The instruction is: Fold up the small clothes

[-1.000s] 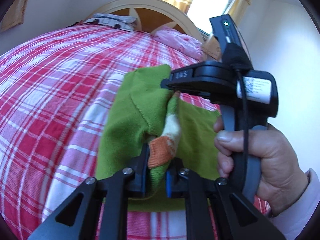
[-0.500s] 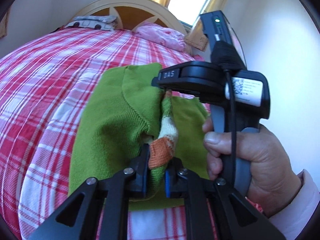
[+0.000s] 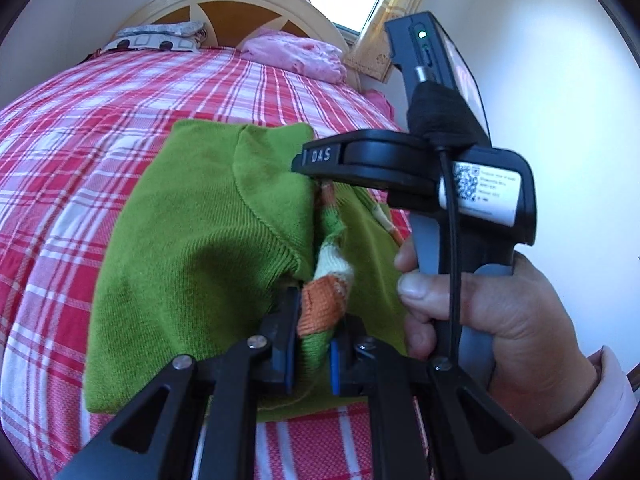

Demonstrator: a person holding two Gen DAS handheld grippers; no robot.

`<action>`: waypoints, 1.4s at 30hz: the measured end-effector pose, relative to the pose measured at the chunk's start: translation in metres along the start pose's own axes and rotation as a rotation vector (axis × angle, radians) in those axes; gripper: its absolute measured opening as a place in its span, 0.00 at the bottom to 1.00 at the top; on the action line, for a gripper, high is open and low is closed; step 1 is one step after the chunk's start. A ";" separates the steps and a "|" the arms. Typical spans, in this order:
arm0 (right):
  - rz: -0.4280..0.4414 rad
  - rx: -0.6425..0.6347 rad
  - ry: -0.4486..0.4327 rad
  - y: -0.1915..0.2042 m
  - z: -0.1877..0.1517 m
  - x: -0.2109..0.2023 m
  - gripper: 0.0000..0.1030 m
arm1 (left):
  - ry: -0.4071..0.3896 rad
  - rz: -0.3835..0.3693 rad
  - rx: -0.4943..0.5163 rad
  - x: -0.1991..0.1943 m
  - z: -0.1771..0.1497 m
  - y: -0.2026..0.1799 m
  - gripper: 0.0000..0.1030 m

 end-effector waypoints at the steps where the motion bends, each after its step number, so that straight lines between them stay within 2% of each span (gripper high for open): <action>1: -0.002 0.003 0.000 -0.003 -0.001 -0.001 0.10 | 0.004 -0.004 0.000 0.001 -0.001 -0.002 0.13; 13: -0.049 0.028 -0.016 -0.047 -0.005 -0.019 0.10 | 0.014 -0.045 0.075 0.013 -0.001 -0.049 0.13; 27: -0.087 0.035 0.018 -0.089 -0.017 -0.021 0.10 | 0.057 -0.073 0.124 0.034 -0.009 -0.085 0.13; 35: -0.088 0.071 0.037 -0.109 -0.031 -0.014 0.10 | 0.084 -0.066 0.149 0.045 -0.018 -0.093 0.13; 42: -0.104 0.047 0.046 -0.110 -0.035 -0.006 0.10 | 0.096 -0.045 0.156 0.049 -0.025 -0.094 0.13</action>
Point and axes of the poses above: each gripper's, at about its wrist camera, not at the fingertips, and x roughly the way its jaws point, y to its left, z to its top, the point moved 8 cm from there along x, roughly the way its jaws point, and after that the axes turned 5 degrees about z, right-handed, at the moved point
